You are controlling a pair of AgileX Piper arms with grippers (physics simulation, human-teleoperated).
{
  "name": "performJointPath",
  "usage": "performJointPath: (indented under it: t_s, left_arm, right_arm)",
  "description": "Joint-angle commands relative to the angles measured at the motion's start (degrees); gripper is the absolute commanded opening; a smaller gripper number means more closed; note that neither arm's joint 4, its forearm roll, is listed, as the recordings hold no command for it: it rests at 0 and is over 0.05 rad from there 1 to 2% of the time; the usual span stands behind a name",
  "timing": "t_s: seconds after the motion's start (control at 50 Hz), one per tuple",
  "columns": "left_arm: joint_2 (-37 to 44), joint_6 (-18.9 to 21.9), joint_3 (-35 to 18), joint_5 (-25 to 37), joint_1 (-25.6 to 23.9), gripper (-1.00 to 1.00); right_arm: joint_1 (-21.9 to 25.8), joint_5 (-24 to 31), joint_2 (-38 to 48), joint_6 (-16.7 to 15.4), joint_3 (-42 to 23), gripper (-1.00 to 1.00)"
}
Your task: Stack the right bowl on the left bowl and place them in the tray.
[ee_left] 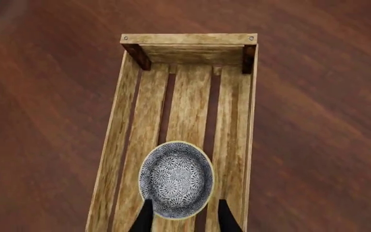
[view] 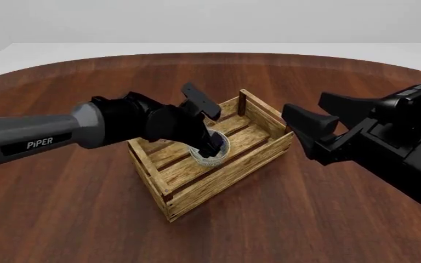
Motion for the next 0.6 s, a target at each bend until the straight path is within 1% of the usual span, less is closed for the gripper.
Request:
performJointPath:
  t_s: [0.02,0.2,0.36,0.4,0.46,0.6]
  left_arm:
    - [-7.79,-1.24,6.17,-3.99,-0.27,1.00]
    - [-14.01,-4.09,8.60,-4.96,0.18,1.00]
    - [-21.65,-7.12,10.83,-7.08,1.14,1.00]
    - [-22.43,-8.07,11.72,-7.59,0.84,1.00]
    - [-24.51,-8.12,13.90,-9.52,1.42,1.00]
    - [-29.24,-8.51,17.78,-11.55,2.99,1.00]
  right_arm:
    - [-0.08,0.31,-0.44,-0.19,-0.06,1.00]
    - [-0.20,0.44,-0.63,-0.20,-0.10,1.00]
    - [-0.23,0.39,-0.52,-0.29,-0.08,1.00]
    - [-0.26,0.27,-0.35,-0.27,-0.07,1.00]
    - [-0.25,0.05,-0.01,-0.32,-0.03,1.00]
    - [-0.53,-0.98,1.56,-0.53,0.03,1.00]
